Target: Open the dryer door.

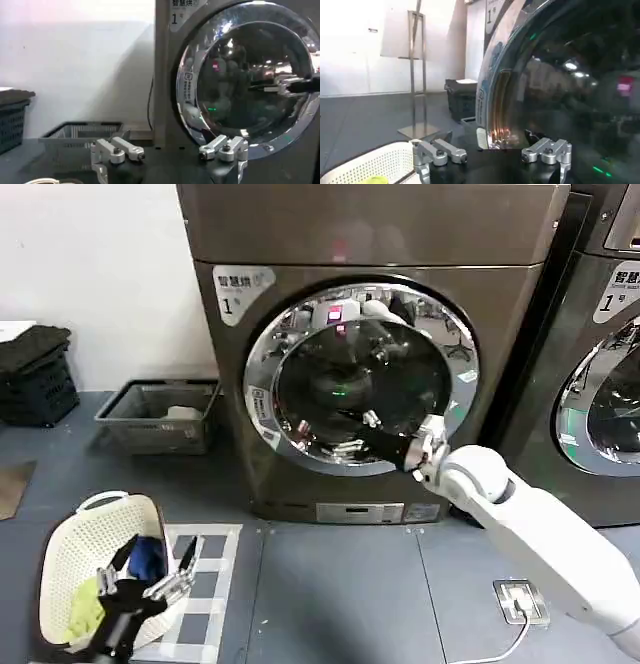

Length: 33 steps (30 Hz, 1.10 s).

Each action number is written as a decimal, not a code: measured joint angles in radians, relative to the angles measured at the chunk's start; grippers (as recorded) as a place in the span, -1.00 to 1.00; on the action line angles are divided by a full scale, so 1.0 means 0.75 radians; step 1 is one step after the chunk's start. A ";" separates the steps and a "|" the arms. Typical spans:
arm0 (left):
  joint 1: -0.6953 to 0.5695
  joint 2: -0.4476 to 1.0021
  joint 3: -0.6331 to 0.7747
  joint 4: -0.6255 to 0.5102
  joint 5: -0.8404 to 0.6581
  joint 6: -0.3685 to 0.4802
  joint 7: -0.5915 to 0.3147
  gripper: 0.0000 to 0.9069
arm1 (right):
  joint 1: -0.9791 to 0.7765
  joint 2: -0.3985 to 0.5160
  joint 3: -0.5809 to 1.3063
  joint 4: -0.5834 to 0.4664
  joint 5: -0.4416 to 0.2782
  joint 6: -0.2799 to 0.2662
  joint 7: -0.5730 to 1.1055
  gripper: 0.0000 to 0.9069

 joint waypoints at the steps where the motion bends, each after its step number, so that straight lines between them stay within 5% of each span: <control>1: 0.000 0.000 0.000 0.000 0.000 0.000 0.000 1.00 | 0.007 0.006 -0.005 -0.008 0.000 0.002 0.000 1.00; 33: 0.002 -0.007 0.000 0.000 0.005 -0.005 0.003 1.00 | 0.168 0.201 -0.156 -0.185 -0.035 0.015 0.059 1.00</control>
